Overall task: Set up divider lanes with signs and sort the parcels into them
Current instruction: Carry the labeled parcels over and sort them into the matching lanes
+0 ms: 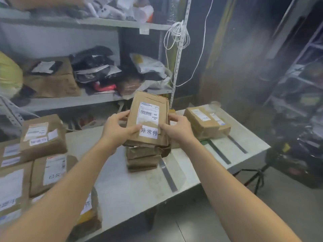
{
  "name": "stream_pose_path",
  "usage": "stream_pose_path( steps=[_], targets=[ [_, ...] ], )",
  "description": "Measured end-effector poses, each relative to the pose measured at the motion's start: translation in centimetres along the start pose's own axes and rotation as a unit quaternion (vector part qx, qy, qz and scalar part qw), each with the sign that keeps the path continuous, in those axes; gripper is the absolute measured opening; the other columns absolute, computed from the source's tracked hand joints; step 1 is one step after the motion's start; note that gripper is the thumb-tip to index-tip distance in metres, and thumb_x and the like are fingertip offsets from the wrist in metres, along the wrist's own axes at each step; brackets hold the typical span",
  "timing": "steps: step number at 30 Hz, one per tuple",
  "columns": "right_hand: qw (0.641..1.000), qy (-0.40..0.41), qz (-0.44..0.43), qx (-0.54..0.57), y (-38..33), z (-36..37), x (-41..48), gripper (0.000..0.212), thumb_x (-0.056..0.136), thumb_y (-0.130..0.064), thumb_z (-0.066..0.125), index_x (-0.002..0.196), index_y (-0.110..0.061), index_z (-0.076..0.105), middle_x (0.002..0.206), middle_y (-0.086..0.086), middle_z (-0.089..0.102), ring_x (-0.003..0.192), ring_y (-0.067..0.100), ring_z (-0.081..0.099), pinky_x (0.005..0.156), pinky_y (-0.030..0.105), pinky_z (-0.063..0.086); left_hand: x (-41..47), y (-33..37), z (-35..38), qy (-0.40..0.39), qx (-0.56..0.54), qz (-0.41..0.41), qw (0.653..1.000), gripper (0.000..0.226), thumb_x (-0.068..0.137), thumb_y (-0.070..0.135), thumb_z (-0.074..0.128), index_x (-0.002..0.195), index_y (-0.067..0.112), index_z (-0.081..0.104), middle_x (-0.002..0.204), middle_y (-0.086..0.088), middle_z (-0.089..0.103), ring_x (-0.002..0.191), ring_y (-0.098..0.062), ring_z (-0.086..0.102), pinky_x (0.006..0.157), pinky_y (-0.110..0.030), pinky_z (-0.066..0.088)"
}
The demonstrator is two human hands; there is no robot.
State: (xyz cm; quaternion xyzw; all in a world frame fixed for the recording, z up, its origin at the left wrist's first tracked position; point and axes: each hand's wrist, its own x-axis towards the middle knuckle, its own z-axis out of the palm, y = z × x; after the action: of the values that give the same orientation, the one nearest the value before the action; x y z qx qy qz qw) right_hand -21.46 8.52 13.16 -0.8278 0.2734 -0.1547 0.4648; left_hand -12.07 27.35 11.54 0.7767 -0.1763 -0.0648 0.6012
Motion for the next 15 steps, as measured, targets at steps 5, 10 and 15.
stream_pose_path(
  steps=[5, 10, 15],
  targets=[
    [0.999, 0.011, 0.034, 0.040, 6.1, -9.1, 0.9, 0.060, 0.063, -0.043, 0.069, 0.122, -0.031, 0.068, 0.106, -0.016, 0.072, 0.097, 0.012, 0.068, 0.084, 0.041, 0.059, -1.7, 3.6, 11.0, -0.002, 0.017, 0.013, 1.000, 0.069, 0.068, 0.028, 0.089, 0.131, 0.025, 0.062, 0.109, 0.007, 0.063, 0.095, -0.015, 0.065, 0.077, -0.031, 0.059],
    [0.997, 0.023, 0.034, 0.058, 12.0, -18.3, 2.2, 0.035, 0.062, -0.039, 0.071, 0.096, -0.033, 0.070, 0.097, -0.014, 0.074, 0.093, 0.014, 0.071, 0.082, 0.043, 0.059, -2.3, 6.8, 21.3, -0.020, 0.033, 0.000, 0.999, 0.070, 0.067, 0.029, 0.090, 0.131, 0.023, 0.061, 0.105, 0.010, 0.062, 0.093, -0.016, 0.066, 0.079, -0.036, 0.059],
    [0.997, 0.016, 0.038, 0.065, 16.7, -25.4, 4.9, 0.056, 0.068, -0.032, 0.079, 0.122, -0.021, 0.070, 0.110, -0.009, 0.073, 0.098, 0.012, 0.069, 0.085, 0.039, 0.060, -2.0, 9.1, 29.5, -0.031, 0.037, -0.007, 0.999, 0.070, 0.063, 0.034, 0.090, 0.127, 0.026, 0.064, 0.114, 0.005, 0.065, 0.099, -0.017, 0.066, 0.082, -0.042, 0.059]
  ],
)
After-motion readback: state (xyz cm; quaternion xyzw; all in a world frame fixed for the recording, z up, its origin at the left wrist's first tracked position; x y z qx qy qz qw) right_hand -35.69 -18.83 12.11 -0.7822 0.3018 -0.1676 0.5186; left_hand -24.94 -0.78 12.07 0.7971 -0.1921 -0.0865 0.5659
